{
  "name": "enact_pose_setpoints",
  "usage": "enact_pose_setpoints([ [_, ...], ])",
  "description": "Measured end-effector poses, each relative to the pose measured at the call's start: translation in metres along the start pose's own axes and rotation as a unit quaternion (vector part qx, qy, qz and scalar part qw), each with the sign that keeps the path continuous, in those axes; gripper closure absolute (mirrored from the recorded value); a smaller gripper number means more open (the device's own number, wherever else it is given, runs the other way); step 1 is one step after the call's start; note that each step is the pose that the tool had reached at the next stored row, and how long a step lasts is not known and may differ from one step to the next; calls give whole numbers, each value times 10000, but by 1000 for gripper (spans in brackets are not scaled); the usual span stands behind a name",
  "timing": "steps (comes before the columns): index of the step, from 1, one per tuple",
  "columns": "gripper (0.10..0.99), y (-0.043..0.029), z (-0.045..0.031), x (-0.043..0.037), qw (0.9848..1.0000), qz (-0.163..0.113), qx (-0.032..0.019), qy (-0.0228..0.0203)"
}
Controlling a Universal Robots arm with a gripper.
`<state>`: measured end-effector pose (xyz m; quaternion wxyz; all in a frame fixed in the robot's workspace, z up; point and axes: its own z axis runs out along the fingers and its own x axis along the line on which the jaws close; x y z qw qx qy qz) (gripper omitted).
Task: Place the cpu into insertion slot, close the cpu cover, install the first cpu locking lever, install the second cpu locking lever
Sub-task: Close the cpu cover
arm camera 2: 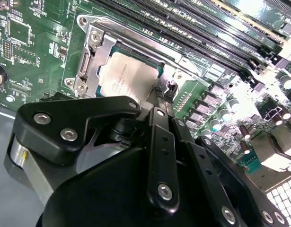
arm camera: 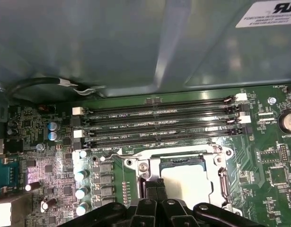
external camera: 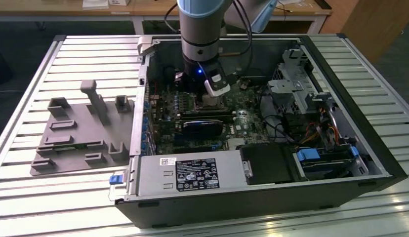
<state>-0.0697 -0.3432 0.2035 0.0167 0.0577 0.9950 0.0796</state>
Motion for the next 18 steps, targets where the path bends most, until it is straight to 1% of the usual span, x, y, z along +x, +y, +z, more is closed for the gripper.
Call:
enact_pose_setpoints([
  [4,984,8,-4,-45,10000,-1,35,-4],
  [11,984,34,4,-227,10000,-3,83,-9],
  [13,984,37,0,-250,10000,-4,89,-7],
  [15,984,43,-31,-252,10000,-3,88,-8],
  [18,984,55,-101,-255,10000,-3,88,-8],
])
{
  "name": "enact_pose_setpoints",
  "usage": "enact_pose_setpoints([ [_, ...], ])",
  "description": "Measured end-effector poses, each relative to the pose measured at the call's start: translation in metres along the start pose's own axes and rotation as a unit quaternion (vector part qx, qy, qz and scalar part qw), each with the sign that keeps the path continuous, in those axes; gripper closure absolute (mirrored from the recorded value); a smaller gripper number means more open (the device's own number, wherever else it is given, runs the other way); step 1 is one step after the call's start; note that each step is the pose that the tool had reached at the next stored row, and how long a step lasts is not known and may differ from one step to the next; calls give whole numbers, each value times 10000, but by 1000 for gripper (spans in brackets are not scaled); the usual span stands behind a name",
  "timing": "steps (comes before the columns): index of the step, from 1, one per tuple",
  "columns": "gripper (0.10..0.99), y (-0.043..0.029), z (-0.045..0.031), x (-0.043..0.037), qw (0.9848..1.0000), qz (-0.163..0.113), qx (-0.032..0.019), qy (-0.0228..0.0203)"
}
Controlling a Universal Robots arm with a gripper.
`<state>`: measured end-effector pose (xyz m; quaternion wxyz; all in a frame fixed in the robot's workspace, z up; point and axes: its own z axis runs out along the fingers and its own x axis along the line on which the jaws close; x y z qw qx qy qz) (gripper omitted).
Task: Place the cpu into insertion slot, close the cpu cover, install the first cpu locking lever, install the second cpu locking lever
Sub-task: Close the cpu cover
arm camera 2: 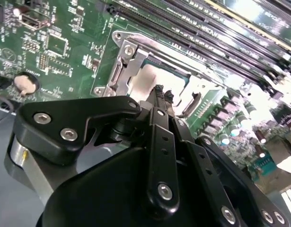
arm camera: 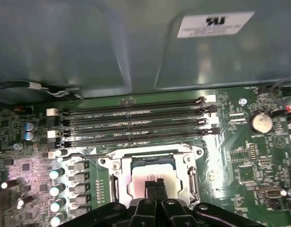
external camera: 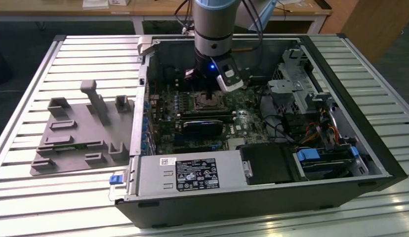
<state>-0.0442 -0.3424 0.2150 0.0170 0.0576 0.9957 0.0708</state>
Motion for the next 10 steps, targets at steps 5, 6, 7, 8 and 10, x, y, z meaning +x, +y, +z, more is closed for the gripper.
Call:
enact_pose_setpoints([
  [5,984,18,-126,-3,10000,0,-1,0],
  [6,984,22,-150,-4,10000,0,0,0],
  [7,984,25,-172,-4,10000,0,0,0],
  [8,984,28,-192,-5,10000,0,-1,-1],
  [10,984,33,-224,-6,10000,0,-1,-1],
])
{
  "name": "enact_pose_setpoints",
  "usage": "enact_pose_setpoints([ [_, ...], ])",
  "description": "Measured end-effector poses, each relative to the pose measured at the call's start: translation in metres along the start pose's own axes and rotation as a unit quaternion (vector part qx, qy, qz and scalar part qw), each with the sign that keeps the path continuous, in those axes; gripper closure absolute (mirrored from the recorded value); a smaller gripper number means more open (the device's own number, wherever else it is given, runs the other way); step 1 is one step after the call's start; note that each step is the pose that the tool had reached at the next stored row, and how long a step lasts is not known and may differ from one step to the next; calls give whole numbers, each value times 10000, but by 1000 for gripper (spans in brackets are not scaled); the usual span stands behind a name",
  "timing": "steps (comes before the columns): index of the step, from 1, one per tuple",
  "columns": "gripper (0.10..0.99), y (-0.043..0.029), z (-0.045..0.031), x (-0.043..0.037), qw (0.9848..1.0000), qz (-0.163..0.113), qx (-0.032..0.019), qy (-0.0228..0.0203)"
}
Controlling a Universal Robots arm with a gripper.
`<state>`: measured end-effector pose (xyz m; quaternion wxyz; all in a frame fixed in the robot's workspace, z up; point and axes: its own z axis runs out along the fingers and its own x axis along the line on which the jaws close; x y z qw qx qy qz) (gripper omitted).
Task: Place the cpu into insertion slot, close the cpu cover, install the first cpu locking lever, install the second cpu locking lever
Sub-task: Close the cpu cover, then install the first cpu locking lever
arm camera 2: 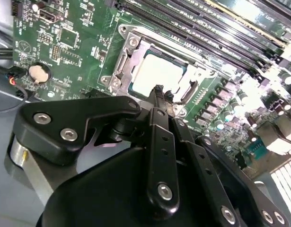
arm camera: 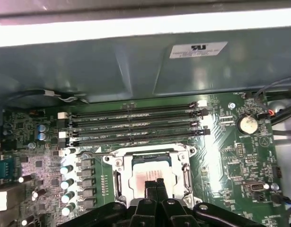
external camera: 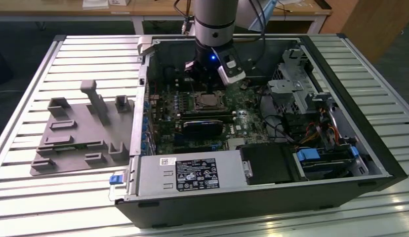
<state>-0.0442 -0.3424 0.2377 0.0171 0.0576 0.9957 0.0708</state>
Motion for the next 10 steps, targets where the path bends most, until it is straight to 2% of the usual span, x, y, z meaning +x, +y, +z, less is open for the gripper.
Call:
enact_pose_setpoints([
  [3,984,4,-30,-1,10000,0,0,0],
  [10,984,6,-30,-1,10000,0,0,0],
])
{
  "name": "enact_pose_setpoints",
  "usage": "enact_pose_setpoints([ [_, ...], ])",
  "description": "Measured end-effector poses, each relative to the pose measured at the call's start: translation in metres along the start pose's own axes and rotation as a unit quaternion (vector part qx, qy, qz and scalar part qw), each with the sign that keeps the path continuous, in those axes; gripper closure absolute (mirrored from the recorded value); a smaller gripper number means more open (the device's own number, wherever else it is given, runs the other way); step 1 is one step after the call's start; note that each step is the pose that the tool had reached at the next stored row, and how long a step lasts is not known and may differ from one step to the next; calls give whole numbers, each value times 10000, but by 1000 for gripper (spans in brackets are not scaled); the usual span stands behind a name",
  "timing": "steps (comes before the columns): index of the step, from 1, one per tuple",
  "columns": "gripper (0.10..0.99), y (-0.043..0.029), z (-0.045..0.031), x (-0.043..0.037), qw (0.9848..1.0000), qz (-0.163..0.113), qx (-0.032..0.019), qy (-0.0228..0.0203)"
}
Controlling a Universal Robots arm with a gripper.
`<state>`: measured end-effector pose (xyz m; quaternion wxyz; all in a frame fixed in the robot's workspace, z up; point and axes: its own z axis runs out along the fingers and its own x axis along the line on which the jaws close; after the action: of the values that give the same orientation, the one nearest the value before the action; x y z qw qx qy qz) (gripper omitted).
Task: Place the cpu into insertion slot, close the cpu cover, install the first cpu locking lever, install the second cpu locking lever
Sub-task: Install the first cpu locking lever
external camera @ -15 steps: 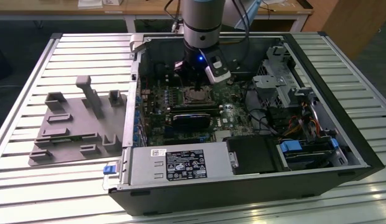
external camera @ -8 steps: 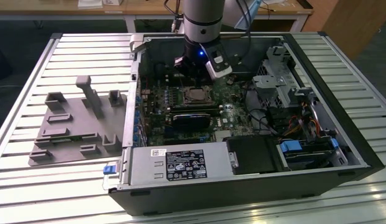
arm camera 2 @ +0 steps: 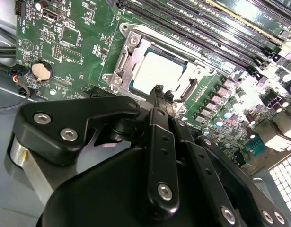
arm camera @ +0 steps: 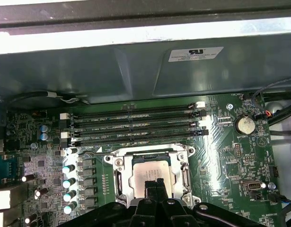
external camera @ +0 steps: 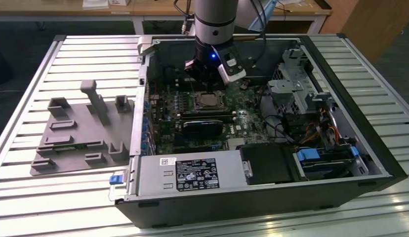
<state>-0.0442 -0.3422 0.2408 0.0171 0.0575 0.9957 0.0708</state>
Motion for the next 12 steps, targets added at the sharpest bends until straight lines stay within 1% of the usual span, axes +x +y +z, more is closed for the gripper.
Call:
enact_pose_setpoints([
  [8,984,0,0,10,10000,1,0,0],
  [10,984,-4,-1,37,10000,0,-1,0],
  [12,984,-9,-3,81,10000,1,0,0],
])
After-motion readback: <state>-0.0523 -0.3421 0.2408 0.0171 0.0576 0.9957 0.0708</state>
